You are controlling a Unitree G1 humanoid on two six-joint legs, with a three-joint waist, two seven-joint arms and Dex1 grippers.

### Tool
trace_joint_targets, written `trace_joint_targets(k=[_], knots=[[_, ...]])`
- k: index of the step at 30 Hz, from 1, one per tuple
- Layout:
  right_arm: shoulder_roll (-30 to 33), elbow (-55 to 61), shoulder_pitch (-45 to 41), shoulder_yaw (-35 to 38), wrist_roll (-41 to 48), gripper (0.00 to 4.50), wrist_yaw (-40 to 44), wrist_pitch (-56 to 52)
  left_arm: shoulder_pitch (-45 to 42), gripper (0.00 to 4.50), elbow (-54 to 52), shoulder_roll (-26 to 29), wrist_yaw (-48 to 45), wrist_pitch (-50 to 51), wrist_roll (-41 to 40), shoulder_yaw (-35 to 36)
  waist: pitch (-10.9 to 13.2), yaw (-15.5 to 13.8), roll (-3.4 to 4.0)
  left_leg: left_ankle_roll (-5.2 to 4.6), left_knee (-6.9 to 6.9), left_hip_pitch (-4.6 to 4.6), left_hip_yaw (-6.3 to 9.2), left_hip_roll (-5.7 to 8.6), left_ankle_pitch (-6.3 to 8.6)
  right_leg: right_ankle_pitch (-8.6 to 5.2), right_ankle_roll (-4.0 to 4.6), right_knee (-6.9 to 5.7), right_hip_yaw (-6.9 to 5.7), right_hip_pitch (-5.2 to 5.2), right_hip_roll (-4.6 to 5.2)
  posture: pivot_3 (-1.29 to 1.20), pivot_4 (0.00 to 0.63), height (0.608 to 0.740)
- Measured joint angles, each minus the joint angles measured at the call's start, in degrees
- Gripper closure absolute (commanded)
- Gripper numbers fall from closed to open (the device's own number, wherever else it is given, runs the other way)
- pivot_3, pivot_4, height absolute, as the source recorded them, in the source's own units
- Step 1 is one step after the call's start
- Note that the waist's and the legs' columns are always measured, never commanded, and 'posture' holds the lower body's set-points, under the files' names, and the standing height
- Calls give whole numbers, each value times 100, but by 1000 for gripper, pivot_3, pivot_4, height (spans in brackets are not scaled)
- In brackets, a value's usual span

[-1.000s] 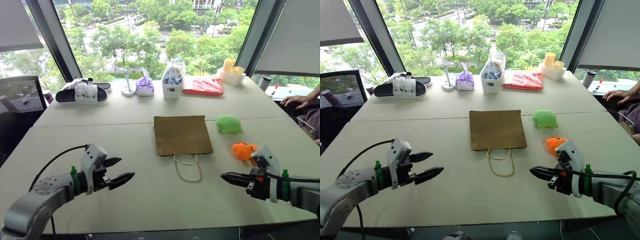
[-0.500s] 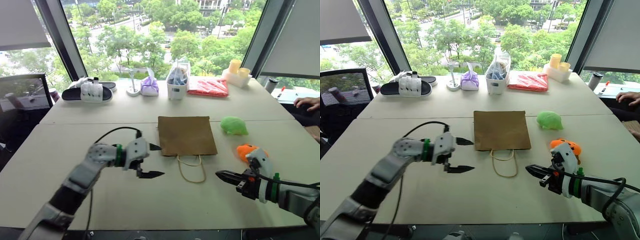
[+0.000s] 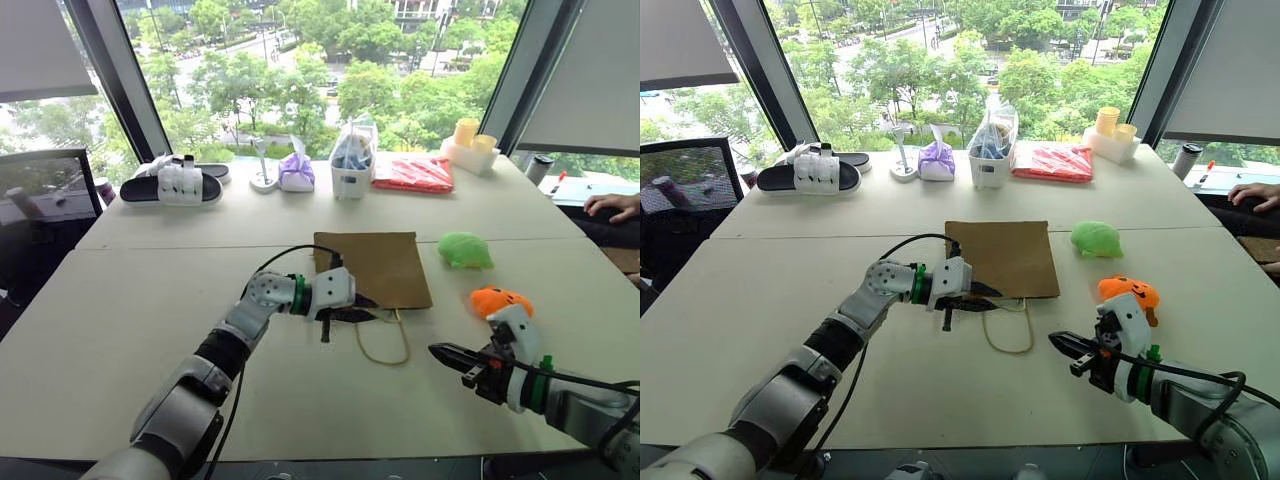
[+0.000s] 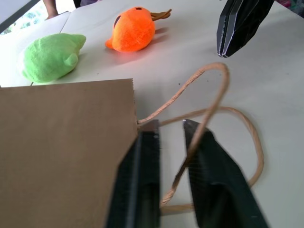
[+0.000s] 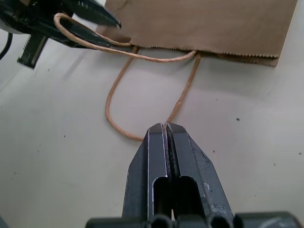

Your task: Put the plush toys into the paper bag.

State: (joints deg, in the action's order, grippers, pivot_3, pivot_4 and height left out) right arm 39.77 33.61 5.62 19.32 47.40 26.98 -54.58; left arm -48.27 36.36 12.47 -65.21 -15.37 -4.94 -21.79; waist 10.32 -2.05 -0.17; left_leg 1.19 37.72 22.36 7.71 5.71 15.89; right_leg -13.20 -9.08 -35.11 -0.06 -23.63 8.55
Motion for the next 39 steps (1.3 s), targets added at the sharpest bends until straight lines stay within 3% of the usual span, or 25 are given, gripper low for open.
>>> trace_joint_targets(k=[2, 10, 14, 30, 39], knots=[[-107, 6, -121, -72, -51, 4500, -193, 7, -67, 4411, 90, -94, 59, 159, -53, 157, 0, -6, 0, 0, 7, 0, 7, 0, 0, 0, 0, -3, 0, 3, 0, 0, 150, 740], [-709, 75, -758, -870, -599, 4500, -784, 286, -427, 4411, -476, -451, 960, 2333, -1141, 1486, -1, 62, 1, 0, 17, 1, 26, 4, 0, -3, -5, -12, -2, 6, -3, 0, 150, 740], [-1332, -591, -1514, -1451, -1187, 4500, -1084, 744, -442, 4411, -632, -637, 1218, 3088, -1529, 1827, -2, 151, 0, 4, 19, -1, 31, 11, -3, -2, -4, -19, -3, 6, -1, 0, 150, 740], [-2080, -3634, -3204, -2150, -2752, 4500, -1026, 1815, -131, 4411, -2025, -826, 1498, 4089, -2075, 1919, -3, 286, 2, 32, 17, 1, 32, 18, -19, -2, -3, -21, 2, -2, -1, 0, 150, 740], [-2104, -3947, -3341, -2738, -3610, 4500, -861, 2134, -137, 4411, -3127, -581, 1326, 4156, -2083, 1676, -5, 300, 6, 44, 15, 0, 30, 18, -25, -2, -3, -27, 4, -5, 0, 0, 150, 740]])
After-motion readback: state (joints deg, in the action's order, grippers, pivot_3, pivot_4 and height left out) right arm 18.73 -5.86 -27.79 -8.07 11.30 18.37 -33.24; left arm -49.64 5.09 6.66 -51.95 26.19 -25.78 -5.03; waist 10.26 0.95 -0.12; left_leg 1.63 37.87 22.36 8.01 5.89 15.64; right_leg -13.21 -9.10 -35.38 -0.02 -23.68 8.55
